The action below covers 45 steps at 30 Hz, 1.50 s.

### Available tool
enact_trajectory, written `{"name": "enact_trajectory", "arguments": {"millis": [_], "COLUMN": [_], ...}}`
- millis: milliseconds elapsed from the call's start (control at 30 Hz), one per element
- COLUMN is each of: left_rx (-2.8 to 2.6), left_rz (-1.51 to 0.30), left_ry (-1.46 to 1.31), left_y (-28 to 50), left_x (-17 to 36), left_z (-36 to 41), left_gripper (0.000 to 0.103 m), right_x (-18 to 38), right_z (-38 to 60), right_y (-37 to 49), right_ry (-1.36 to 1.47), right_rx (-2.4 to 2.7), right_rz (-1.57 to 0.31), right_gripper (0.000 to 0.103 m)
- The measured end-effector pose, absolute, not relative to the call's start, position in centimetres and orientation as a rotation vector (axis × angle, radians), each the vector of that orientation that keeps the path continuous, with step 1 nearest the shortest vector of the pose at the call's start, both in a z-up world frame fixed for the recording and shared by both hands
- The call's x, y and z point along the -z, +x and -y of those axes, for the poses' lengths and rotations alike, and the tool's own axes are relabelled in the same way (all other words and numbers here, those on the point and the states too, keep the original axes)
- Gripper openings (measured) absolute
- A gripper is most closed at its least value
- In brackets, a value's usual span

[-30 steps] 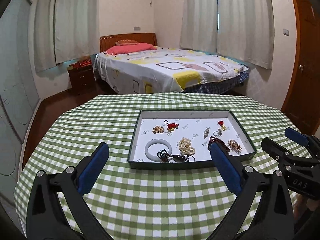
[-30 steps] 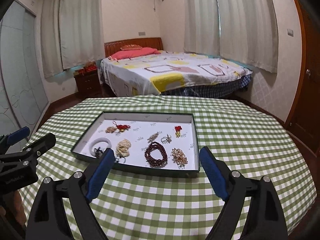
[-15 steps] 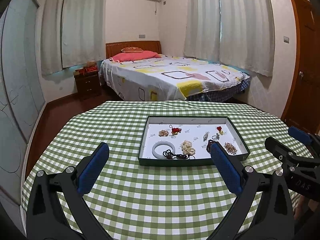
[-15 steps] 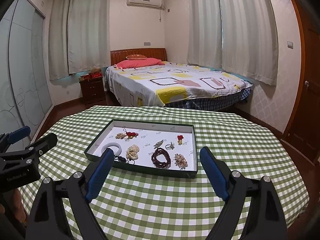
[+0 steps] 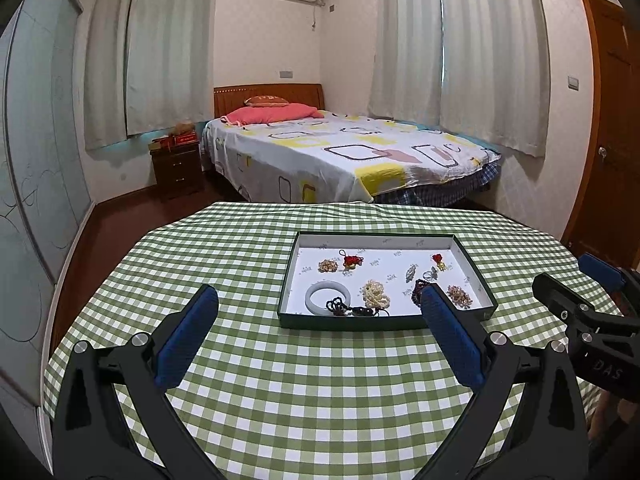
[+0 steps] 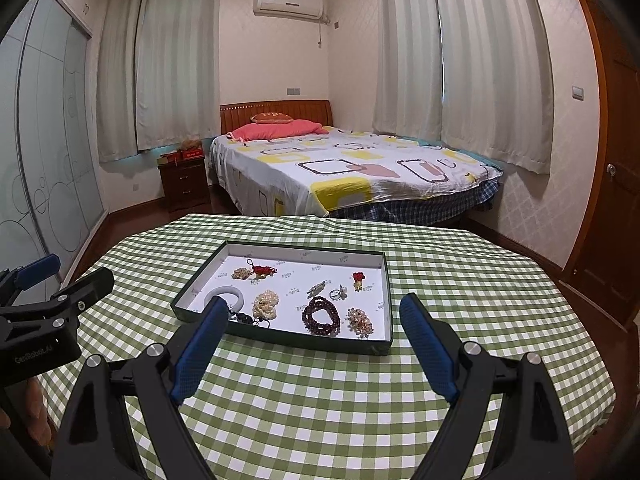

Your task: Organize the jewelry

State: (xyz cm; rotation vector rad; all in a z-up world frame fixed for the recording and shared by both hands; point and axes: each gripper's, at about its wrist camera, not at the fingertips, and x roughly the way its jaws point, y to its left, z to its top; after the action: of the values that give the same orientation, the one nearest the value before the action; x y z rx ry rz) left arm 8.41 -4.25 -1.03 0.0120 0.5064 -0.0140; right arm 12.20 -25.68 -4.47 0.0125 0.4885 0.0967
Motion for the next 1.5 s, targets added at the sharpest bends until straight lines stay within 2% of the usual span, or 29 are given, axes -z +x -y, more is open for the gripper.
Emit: {"name": "enact_trajectory", "arguments": {"millis": [1500], "left_rx": [0.056], "left_rz": [-0.561], "left_ry": [-0.037], "left_y": [9.5], "left_x": [2.7], "left_z": [3.8], "left_gripper": [0.099], "right_x": [5.7], "right_z": [26.1], "right_y": [12.0], "right_ry": [0.021], "right_rx": [-0.097], "right_rz": [-0.524], "right_gripper": [0.085]}}
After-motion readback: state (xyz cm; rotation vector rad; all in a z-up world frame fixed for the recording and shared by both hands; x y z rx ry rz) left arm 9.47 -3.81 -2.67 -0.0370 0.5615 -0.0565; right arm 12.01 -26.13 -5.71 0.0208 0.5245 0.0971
